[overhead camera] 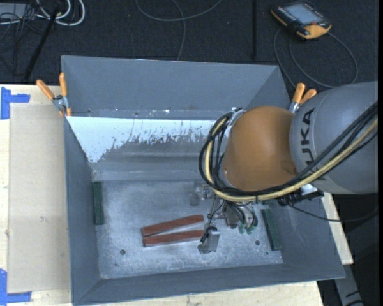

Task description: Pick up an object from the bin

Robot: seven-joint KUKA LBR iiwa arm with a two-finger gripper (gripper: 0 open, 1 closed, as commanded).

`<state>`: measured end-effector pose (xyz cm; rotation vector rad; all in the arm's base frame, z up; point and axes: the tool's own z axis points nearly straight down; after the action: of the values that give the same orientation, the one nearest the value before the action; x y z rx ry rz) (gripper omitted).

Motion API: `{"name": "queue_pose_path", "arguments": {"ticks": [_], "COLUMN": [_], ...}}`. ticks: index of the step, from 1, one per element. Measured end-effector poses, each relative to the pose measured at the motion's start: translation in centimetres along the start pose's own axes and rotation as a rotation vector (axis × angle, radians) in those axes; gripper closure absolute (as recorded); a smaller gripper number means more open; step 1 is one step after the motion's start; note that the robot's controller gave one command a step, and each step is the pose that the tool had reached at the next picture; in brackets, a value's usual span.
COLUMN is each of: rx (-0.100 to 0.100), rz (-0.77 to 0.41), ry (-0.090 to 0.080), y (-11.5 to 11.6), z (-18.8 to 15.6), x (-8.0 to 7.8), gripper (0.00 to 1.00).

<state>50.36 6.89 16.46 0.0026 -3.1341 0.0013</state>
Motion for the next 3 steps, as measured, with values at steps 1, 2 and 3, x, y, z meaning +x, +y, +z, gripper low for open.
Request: {"name": "queue_pose_path", "arguments": {"ticks": [1,2,3], "rx": [0.000,-0.001,0.000], "rz": [-0.002,0.046,0.012], "ry": [-0.003,0.002,-0.011], "y": [0.2,-1.7,3.4], "z": [0.0,3.3,5.5], "x": [-0.2,-3.0,-6.0], "gripper": [0.00,0.00,0.00]}}
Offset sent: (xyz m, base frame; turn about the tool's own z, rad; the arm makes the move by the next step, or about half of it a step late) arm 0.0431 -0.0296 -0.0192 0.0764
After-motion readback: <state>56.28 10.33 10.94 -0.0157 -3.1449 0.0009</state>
